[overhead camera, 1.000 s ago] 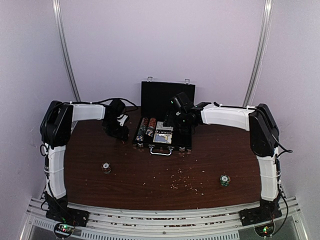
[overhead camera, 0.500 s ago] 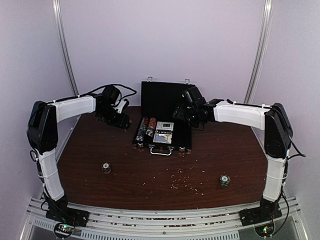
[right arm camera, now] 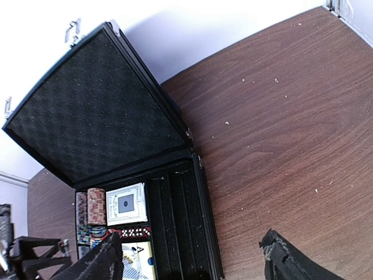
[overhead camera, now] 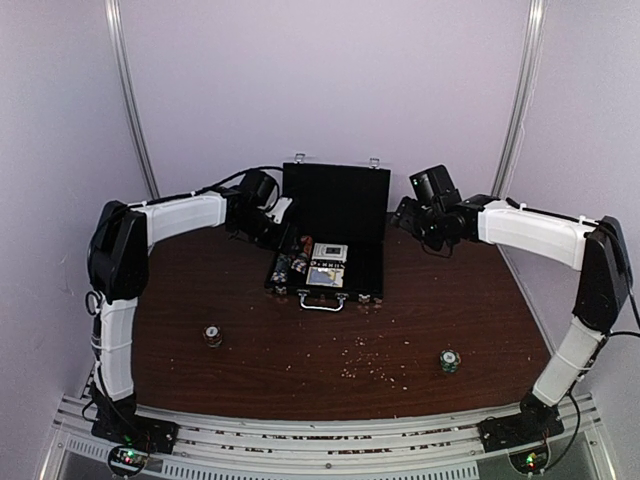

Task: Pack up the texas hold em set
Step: Place the all-in button in the poker case.

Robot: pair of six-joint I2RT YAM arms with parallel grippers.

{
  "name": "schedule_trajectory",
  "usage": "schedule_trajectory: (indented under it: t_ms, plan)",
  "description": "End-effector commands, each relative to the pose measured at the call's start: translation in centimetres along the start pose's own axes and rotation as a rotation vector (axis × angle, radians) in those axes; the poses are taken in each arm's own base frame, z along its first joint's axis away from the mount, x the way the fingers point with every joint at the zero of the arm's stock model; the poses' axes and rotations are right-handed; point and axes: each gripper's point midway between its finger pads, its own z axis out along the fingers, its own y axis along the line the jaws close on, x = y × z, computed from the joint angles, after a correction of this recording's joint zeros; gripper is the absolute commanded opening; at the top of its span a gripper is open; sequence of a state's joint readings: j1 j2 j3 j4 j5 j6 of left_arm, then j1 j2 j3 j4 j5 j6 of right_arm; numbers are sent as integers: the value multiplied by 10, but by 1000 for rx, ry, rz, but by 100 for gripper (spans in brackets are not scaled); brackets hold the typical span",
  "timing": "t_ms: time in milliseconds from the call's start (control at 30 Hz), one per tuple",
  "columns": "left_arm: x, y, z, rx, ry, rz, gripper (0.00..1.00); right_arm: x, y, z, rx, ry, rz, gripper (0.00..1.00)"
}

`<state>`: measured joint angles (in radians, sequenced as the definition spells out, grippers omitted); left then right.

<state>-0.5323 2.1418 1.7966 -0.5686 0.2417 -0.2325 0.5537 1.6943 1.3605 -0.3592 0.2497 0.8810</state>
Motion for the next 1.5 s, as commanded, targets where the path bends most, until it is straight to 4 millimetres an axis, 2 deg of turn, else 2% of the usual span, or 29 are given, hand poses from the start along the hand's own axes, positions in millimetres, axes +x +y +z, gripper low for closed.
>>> schedule_trajectory:
  t_ms: [0,367,633,867,1100,1333,1467]
  plan:
    - [-27,-16,14,70,-71,-18,48,-7,-15,-16,43,1,-33,82]
    - [-35,-22,41,89,-83,-51,48,-31,-20,-38,83,-38,-11,82]
    - [-39,-34,71,111,-105,-92,47,-36,-28,-38,116,5,-69,82]
    - [-58,-35,85,109,-151,-136,48,-44,-29,-40,102,39,-123,82]
    - [-51,-26,105,81,-143,-174,48,-55,-27,-37,53,70,-164,82]
    - [-46,-21,111,67,-137,-173,56,-61,-33,-36,84,78,-219,80]
    - [-44,-21,113,66,-128,-184,65,-71,-27,-41,70,53,-259,73]
